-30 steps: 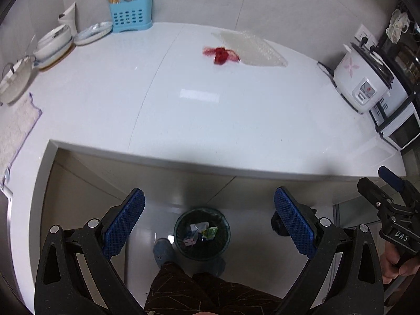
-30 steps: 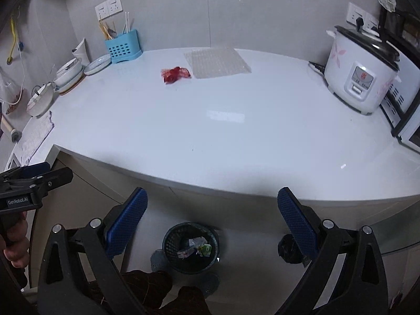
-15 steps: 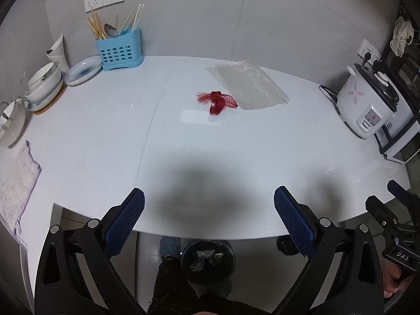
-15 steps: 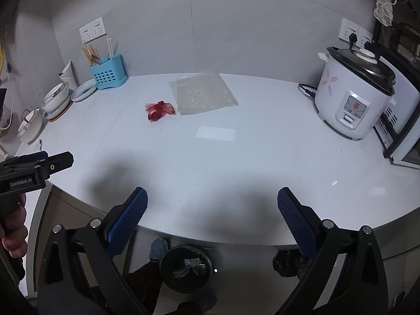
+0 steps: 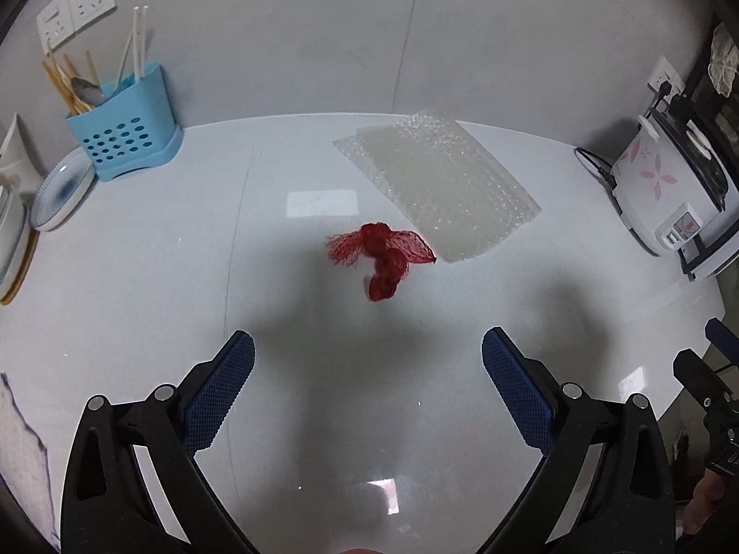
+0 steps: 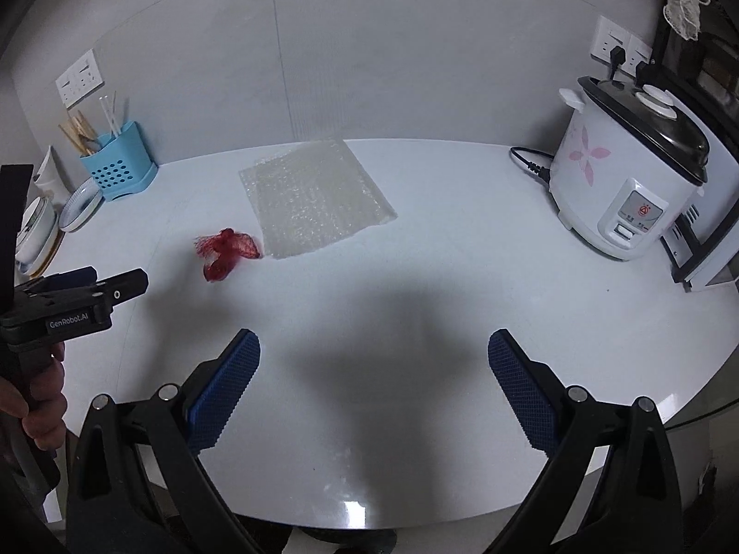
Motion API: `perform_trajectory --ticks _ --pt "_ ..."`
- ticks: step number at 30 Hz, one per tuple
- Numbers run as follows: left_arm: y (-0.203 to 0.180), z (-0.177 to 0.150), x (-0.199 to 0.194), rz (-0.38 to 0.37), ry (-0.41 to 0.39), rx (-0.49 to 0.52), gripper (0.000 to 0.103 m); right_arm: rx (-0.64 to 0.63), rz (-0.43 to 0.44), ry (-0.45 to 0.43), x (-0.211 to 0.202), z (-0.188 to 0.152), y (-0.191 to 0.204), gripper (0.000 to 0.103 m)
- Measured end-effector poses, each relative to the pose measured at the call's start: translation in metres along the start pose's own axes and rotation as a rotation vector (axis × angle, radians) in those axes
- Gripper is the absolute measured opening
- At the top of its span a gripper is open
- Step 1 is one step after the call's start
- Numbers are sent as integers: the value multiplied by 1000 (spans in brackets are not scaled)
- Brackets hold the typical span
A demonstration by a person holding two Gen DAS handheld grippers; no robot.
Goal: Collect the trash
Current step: 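Grasp the red mesh net with the left tool while the right tool grasps the bubble wrap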
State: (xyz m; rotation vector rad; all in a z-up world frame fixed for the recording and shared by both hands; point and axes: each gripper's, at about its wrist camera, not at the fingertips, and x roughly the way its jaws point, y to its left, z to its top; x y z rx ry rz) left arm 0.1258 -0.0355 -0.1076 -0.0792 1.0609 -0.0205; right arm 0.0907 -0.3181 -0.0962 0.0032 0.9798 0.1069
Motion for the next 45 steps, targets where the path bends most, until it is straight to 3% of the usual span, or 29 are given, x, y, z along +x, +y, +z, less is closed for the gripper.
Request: perform_trajectory --ticks 10,25,29,34,38,41,45 --pt "7 43 70 -22 76 45 97 13 -50 58 50 47 15 95" --pt "2 57 137 -35 195 121 92 -19 -66 124 125 112 24 95" --pt "9 61 152 -35 256 108 82 -40 -50 164 156 126 26 95" --pt "14 63 154 -14 257 115 66 -76 -32 218 196 139 31 95" --pt "14 69 154 -3 271 127 34 -101 -6 254 225 150 37 95" --pt "17 74 156 -2 283 120 20 -110 12 278 245 157 41 95" --pt "25 78 155 -8 272 101 17 -106 34 317 267 163 44 95"
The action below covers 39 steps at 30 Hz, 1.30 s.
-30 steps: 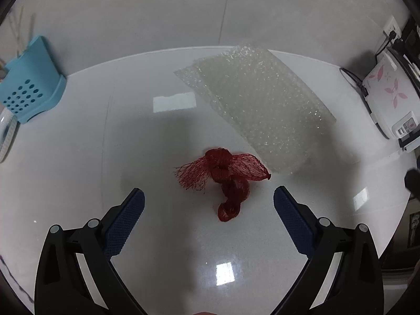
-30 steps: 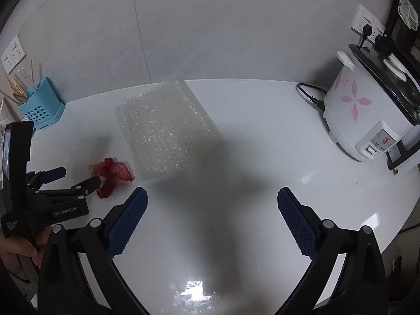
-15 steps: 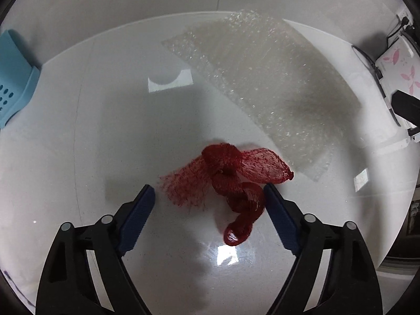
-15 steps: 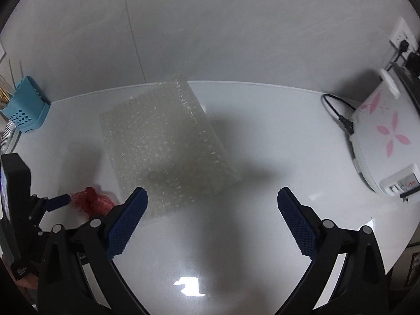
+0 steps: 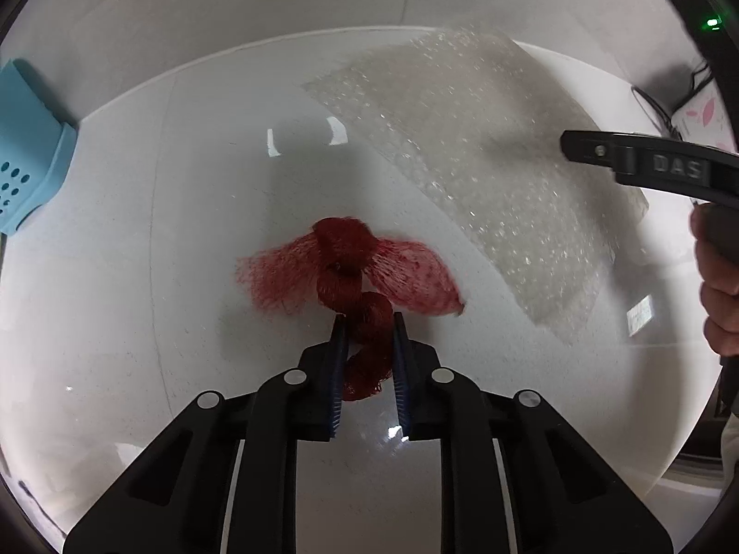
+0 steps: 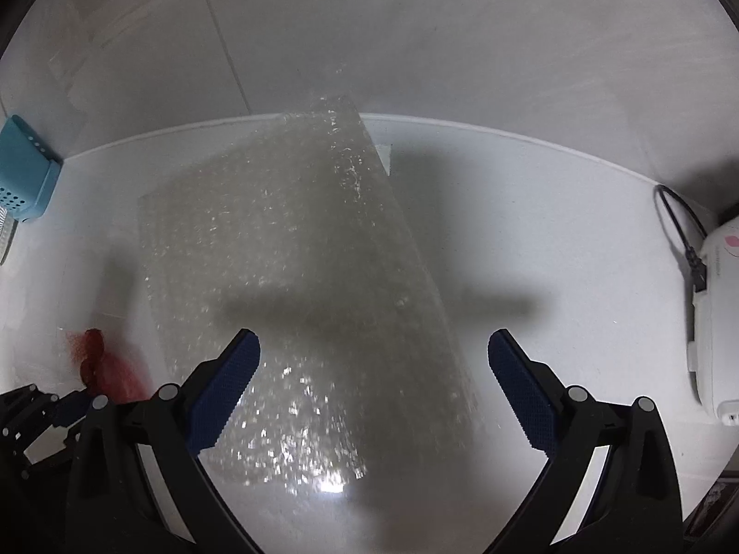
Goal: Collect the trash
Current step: 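Grasp the red mesh net with the left tool while the right tool grasps the bubble wrap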
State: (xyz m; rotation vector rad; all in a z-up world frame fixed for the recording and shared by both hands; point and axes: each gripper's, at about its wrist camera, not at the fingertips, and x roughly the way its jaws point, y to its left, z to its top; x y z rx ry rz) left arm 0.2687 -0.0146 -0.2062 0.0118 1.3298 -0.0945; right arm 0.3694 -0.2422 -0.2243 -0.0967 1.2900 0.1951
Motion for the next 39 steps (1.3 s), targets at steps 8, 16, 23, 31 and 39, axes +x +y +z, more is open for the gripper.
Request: perform_trajectory --ticks 8,16,23,31,39 --pt "15 4 -5 28 -21 -12 16 -8 23 55 20 9 5 79" --pt "20 9 -8 25 -31 -35 16 9 53 96 18 14 2 33" --pt "25 -3 -24 28 -54 -41 16 14 35 86 15 9 6 10" --pt "27 -10 -47 28 -94 -61 16 75 15 4 -17 -13 1 9" --pt "23 -23 -74 24 -147 -53 16 135 -27 -81 -64 -51 -10 9"
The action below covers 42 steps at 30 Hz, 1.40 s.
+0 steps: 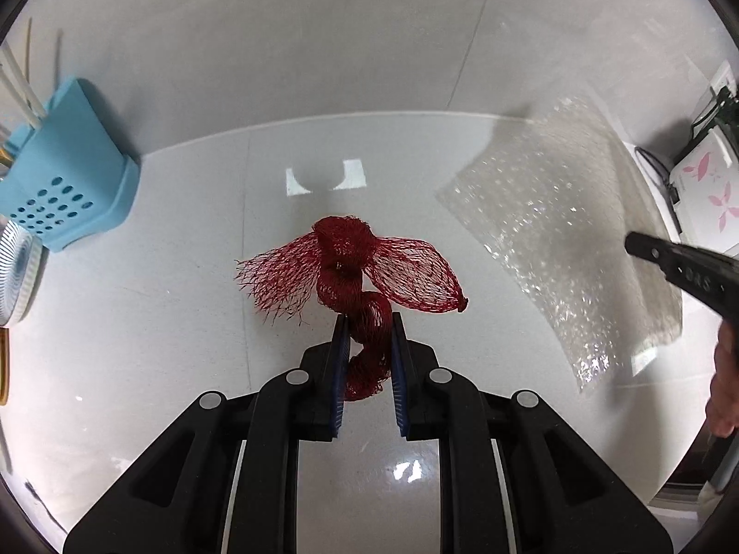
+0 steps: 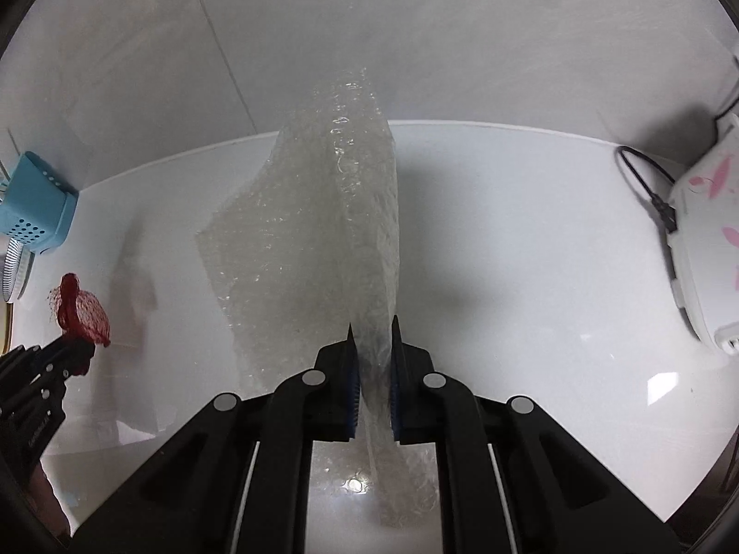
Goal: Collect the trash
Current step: 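Grasp the red mesh net with the left tool while the right tool grasps the bubble wrap, then carry the red net and bubble wrap down over the green wastebasket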
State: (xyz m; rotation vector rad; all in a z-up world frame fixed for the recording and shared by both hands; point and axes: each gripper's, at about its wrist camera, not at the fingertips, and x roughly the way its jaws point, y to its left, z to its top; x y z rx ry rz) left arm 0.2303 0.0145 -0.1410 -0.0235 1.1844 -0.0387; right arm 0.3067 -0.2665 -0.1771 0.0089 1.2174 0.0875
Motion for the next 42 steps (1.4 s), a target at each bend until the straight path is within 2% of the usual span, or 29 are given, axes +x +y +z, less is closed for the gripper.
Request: perform_trajectory --ticks 8,17,25,36,42 --pt "-8 -14 -36 -12 -45 19 16 47 -4 -68 -42 -19 -4 9" --pt "-23 -39 -78 -15 -92 48 16 74 -1 -139 -92 -74 -7 9" --pt "-41 -67 -106 2 -135 46 16 66 16 -180 -118 -114 -18 9" --pt "-77 -127 -134 16 -161 -17 16 13 55 -222 -158 -184 -54 9" --pt "-102 -180 -158 46 -178 -77 16 -36 91 -237 -175 -224 -74 9"
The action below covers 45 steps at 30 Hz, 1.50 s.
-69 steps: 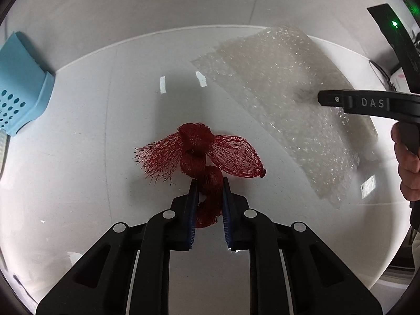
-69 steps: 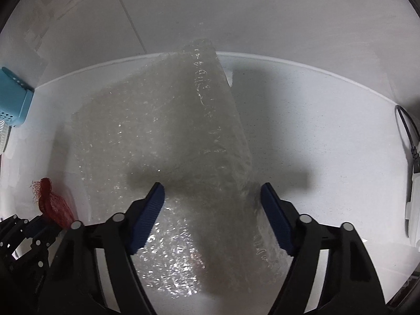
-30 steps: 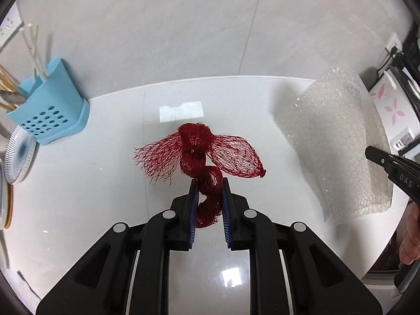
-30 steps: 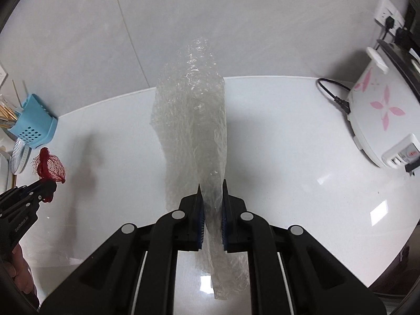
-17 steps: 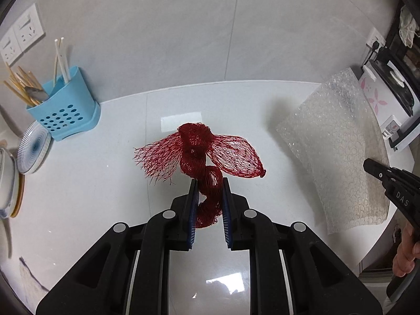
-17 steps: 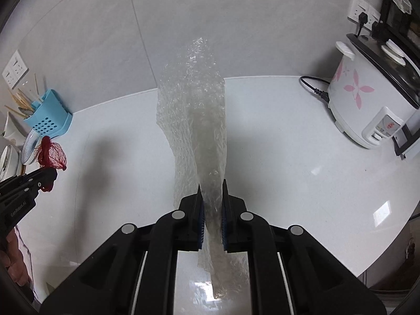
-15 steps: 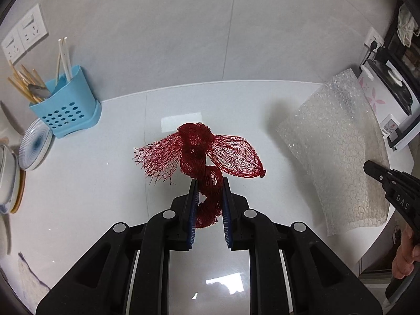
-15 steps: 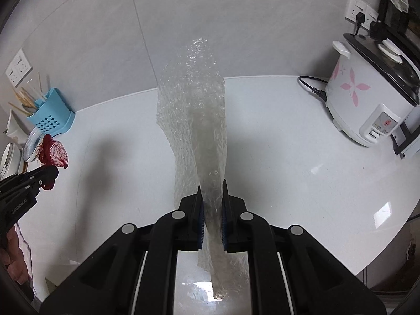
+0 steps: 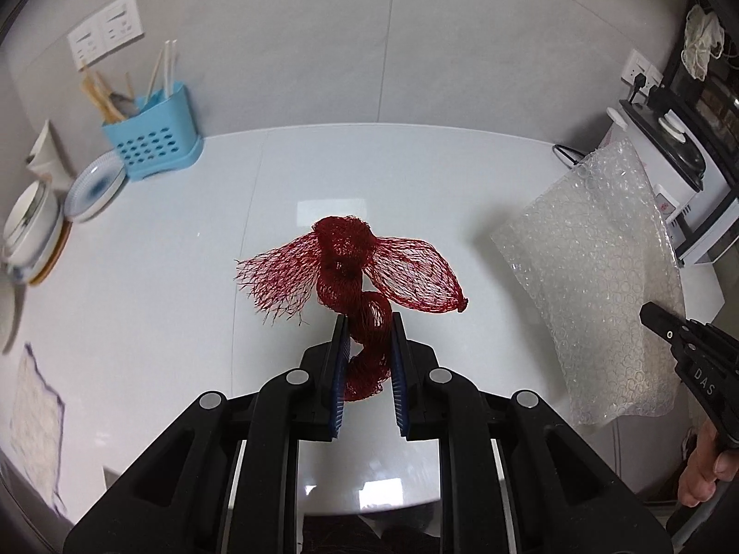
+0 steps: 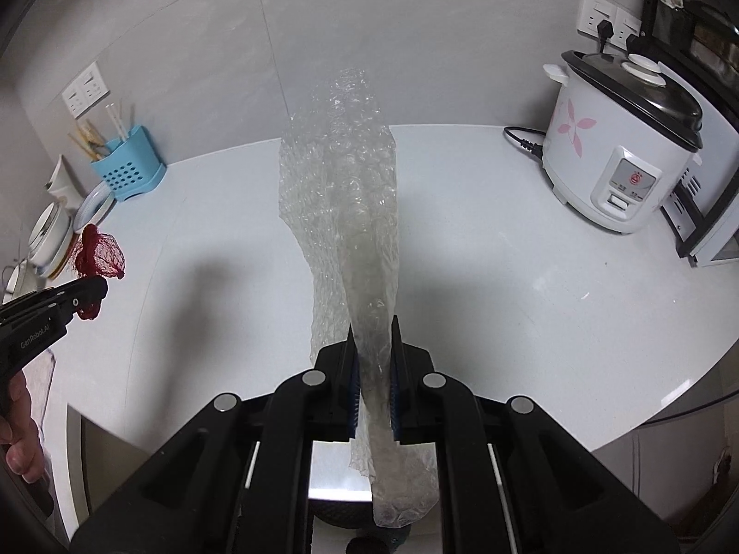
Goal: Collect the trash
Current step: 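Carry the red net and bubble wrap down over the green wastebasket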
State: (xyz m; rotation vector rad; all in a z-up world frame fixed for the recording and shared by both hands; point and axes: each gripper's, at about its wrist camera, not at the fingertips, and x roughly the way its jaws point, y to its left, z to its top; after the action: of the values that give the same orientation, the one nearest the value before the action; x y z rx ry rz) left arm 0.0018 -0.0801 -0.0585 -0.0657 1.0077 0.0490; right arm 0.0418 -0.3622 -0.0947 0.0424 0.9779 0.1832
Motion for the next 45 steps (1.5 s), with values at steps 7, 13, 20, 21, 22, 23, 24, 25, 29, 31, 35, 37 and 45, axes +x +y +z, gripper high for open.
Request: perform_trajectory --ticks 7,13,20,21,22,23,24,25,29,31,35,37,45 --pt "-13 -58 -31 42 -11 -56 16 -72 39 -12 -24 -37 -5 9" --pt "-19 -98 -55 50 -10 -85 16 -105 60 -15 -45 -70 0 9" --pt "-21 -138 -65 39 -4 -77 16 -113 83 -45 -69 -110 10 9" --pt "-21 -144 -65 34 -2 -71 16 -115 88 -46 -72 -118 12 9" --pt "-22 -150 -65 29 -3 -67 16 -117 89 -45 -74 -124 14 9" --pt "-21 -156 -65 22 -3 -61 16 -118 91 -45 -76 -130 16 9" --pt "-21 -162 -65 14 -2 -54 16 -121 92 -45 -78 -139 19 9" --pt "-21 -168 -65 8 -1 -47 16 -123 93 -44 -78 -145 22 9" --pt "-17 -192 -59 -21 22 -28 16 -108 88 0 -74 -174 32 9" --pt "-15 -204 -56 -20 21 -11 16 -119 81 17 -70 -189 39 9" --pt "-11 -230 -40 -37 44 15 16 -102 78 48 -57 -216 44 9" --pt "-10 -241 -28 -29 61 29 16 -95 76 68 -48 -228 46 9" --pt "1 -280 22 -44 115 28 16 -117 70 133 -1 -276 56 9"
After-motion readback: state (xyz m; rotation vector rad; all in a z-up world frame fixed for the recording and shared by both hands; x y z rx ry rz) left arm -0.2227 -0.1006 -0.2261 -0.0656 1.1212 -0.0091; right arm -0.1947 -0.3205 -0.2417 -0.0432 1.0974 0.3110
